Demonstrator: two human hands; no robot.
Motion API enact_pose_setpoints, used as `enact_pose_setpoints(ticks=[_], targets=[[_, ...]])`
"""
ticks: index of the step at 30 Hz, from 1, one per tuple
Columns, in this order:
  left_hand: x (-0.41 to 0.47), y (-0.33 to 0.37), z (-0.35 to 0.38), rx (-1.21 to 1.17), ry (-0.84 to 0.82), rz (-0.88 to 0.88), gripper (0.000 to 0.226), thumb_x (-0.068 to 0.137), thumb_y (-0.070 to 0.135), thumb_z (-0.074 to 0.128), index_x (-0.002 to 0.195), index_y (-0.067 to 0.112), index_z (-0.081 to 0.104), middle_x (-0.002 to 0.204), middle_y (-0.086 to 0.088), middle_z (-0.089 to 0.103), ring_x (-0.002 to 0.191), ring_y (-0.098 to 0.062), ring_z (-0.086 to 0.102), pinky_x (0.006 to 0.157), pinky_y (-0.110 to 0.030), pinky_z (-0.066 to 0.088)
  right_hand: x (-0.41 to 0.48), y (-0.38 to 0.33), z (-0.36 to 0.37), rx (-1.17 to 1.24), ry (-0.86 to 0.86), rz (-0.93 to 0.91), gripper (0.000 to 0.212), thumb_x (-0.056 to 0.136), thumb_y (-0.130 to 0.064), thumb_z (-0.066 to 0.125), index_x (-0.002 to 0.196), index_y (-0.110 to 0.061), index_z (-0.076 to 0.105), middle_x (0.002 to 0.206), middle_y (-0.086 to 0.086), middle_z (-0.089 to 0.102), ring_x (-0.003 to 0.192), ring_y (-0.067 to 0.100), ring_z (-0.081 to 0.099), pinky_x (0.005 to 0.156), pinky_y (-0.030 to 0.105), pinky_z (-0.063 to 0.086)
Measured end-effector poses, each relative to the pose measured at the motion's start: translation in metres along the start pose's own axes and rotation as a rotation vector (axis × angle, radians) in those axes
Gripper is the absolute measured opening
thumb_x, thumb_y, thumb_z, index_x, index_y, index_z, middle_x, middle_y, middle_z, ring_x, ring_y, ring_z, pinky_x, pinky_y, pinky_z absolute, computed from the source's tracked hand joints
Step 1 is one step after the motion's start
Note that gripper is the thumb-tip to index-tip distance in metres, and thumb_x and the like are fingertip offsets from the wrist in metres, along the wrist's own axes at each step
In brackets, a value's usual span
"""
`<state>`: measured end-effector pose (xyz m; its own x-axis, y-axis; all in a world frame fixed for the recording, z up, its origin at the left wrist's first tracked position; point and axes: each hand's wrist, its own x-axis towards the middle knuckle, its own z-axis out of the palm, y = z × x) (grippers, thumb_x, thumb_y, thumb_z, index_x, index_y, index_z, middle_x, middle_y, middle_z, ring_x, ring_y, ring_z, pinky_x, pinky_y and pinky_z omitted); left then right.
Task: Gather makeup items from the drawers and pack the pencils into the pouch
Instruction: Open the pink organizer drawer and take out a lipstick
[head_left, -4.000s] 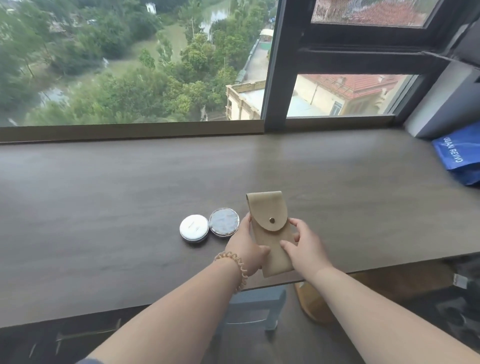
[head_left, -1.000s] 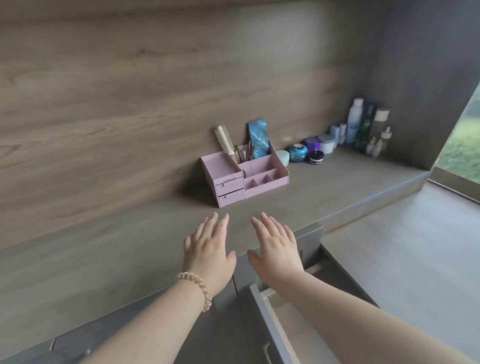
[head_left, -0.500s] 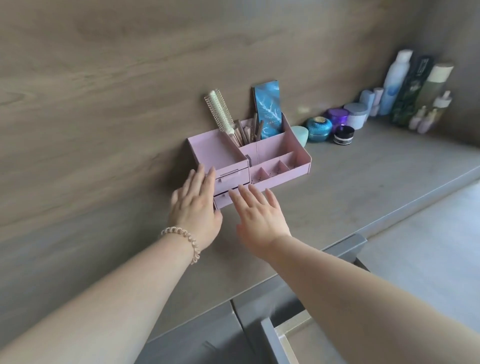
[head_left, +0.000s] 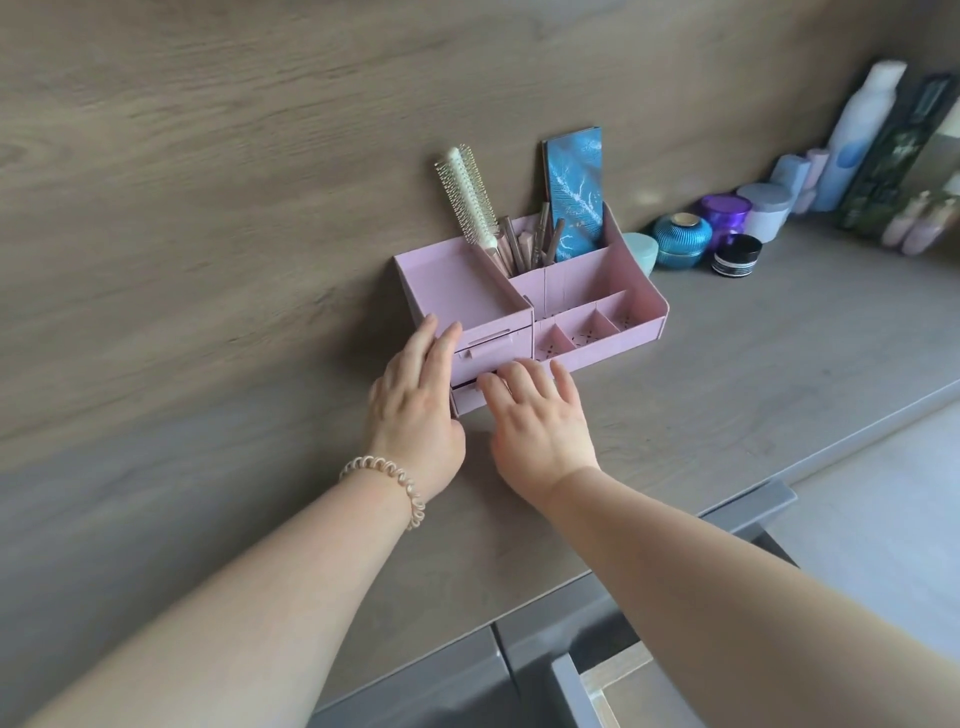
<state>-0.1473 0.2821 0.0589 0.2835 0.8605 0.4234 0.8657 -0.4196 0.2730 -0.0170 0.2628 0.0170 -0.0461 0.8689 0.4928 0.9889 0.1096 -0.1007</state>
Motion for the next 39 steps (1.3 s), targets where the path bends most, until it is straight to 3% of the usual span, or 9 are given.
enact_pose_setpoints(ticks=[3, 9, 13, 17, 21, 27, 31, 35, 39], targets=[[0.000, 0.001, -0.001, -0.010, -0.020, -0.006, 0.087, 0.063, -0.003, 0.055, 0.143, 0.023, 0.033, 0.153, -0.002, 0.028, 0.132, -0.024, 0.039, 0.104, -0.037, 0.032, 0.003, -0.002, 0.003, -0.014, 0.042, 0.016, 0.038, 0.063, -0.012, 0.053, 0.100, -0.018, 0.060, 0.098, 0.002, 0.061, 0.099, 0.026, 0.056, 0.091, 0.042, 0.042], [-0.001, -0.002, -0.007, -0.025, -0.082, 0.003, 0.090, 0.065, 0.001, 0.055, 0.146, 0.025, 0.025, 0.157, 0.002, 0.018, 0.138, -0.020, 0.030, 0.108, -0.034, 0.027, 0.019, 0.004, 0.000, -0.152, 0.151, -0.099, 0.020, 0.059, -0.006, 0.059, 0.074, -0.019, 0.059, 0.070, -0.001, 0.056, 0.069, 0.024, 0.056, 0.072, 0.036, 0.035], [-0.002, 0.001, -0.007, -0.039, -0.092, -0.013, 0.092, 0.064, 0.007, 0.057, 0.147, 0.026, 0.023, 0.157, 0.003, 0.016, 0.137, -0.020, 0.031, 0.108, -0.034, 0.025, 0.026, 0.006, 0.000, -0.161, 0.172, -0.157, 0.018, 0.058, -0.004, 0.058, 0.070, -0.018, 0.057, 0.065, 0.000, 0.053, 0.065, 0.026, 0.055, 0.068, 0.035, 0.041], [-0.004, 0.000, -0.004, -0.036, -0.072, -0.008, 0.093, 0.062, 0.008, 0.057, 0.146, 0.027, 0.024, 0.157, 0.003, 0.016, 0.136, -0.021, 0.033, 0.106, -0.036, 0.028, 0.029, 0.009, 0.002, -0.201, 0.210, -0.237, 0.020, 0.065, -0.006, 0.042, 0.071, -0.017, 0.058, 0.065, 0.002, 0.053, 0.062, 0.027, 0.054, 0.072, 0.040, 0.038], [-0.003, -0.002, -0.002, -0.009, -0.047, -0.001, 0.092, 0.062, 0.007, 0.057, 0.146, 0.027, 0.025, 0.157, 0.001, 0.019, 0.135, -0.021, 0.034, 0.106, -0.036, 0.029, 0.025, 0.016, 0.006, -0.191, 0.230, -0.315, 0.020, 0.067, -0.006, 0.040, 0.074, -0.014, 0.057, 0.067, 0.005, 0.052, 0.061, 0.027, 0.052, 0.061, 0.037, 0.040], [-0.003, -0.004, -0.001, -0.056, -0.080, 0.017, 0.094, 0.062, 0.013, 0.061, 0.147, 0.023, 0.021, 0.158, -0.002, 0.014, 0.141, -0.021, 0.025, 0.111, -0.034, 0.024, 0.009, 0.021, 0.004, -0.140, 0.189, -0.273, 0.029, 0.070, -0.007, 0.042, 0.087, -0.014, 0.064, 0.077, 0.006, 0.056, 0.068, 0.030, 0.055, 0.071, 0.039, 0.047], [-0.002, -0.005, -0.007, -0.113, -0.145, 0.032, 0.096, 0.062, 0.026, 0.058, 0.148, 0.023, 0.015, 0.158, 0.000, 0.007, 0.145, -0.018, 0.011, 0.116, -0.049, 0.017, 0.005, 0.024, -0.002, -0.198, 0.159, -0.234, 0.035, 0.066, -0.002, 0.045, 0.089, -0.017, 0.067, 0.083, 0.005, 0.060, 0.076, 0.030, 0.059, 0.095, 0.055, 0.044], [-0.003, -0.008, -0.012, -0.120, -0.179, 0.033, 0.096, 0.062, 0.033, 0.051, 0.149, 0.028, 0.011, 0.159, 0.006, 0.002, 0.147, -0.017, 0.003, 0.116, -0.048, 0.005, -0.003, 0.023, -0.011, -0.187, 0.135, -0.249, 0.031, 0.063, 0.006, 0.056, 0.081, -0.016, 0.067, 0.067, 0.002, 0.055, 0.055, 0.027, 0.051, 0.099, 0.065, 0.036], [-0.003, -0.009, -0.011, -0.032, -0.170, 0.050, 0.098, 0.064, 0.034, 0.056, 0.149, 0.028, 0.009, 0.159, 0.005, 0.002, 0.147, -0.018, 0.002, 0.116, -0.050, 0.004, -0.014, 0.029, -0.017, -0.164, 0.185, -0.303, 0.034, 0.066, 0.006, 0.051, 0.085, -0.016, 0.070, 0.067, 0.001, 0.058, 0.054, 0.026, 0.054, 0.100, 0.067, 0.034]])
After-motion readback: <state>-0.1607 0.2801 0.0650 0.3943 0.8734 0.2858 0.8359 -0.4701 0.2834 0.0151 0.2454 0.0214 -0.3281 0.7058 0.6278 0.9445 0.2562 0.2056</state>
